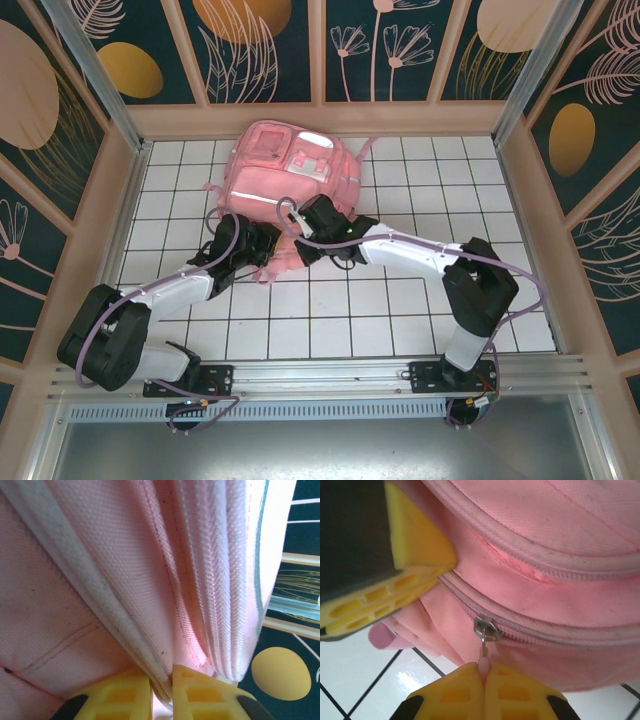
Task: Pack the student bag
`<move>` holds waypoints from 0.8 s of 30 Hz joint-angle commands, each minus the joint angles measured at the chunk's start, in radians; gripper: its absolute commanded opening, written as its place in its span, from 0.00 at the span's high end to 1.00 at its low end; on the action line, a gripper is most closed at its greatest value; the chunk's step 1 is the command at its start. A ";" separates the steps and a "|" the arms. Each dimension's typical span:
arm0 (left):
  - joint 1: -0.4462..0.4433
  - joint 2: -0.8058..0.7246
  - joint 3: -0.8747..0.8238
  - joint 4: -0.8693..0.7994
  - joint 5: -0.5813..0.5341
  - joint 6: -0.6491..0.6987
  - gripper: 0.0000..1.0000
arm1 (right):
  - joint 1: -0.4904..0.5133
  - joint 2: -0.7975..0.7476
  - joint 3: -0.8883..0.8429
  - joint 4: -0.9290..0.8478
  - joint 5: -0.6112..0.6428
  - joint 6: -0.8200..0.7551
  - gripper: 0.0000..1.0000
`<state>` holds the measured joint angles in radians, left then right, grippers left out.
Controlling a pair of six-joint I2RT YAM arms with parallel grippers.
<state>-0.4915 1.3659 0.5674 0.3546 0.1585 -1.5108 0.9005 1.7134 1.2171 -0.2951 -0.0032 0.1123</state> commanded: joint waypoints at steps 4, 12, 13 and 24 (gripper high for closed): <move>-0.005 -0.013 -0.001 -0.048 -0.065 0.048 1.00 | -0.068 -0.125 -0.073 -0.027 0.133 -0.021 1.00; -0.004 -0.021 -0.009 -0.069 -0.057 0.074 1.00 | -0.211 -0.083 -0.042 -0.009 0.221 -0.068 1.00; -0.004 -0.021 -0.009 -0.068 -0.053 0.077 1.00 | -0.221 -0.074 -0.030 -0.007 0.232 -0.068 1.00; -0.004 0.060 0.097 -0.062 0.119 0.231 1.00 | -0.308 0.093 0.131 -0.068 0.370 0.097 1.00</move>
<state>-0.5003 1.4067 0.6163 0.3275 0.2035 -1.3788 0.6453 1.7958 1.3090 -0.3077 0.1963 0.1230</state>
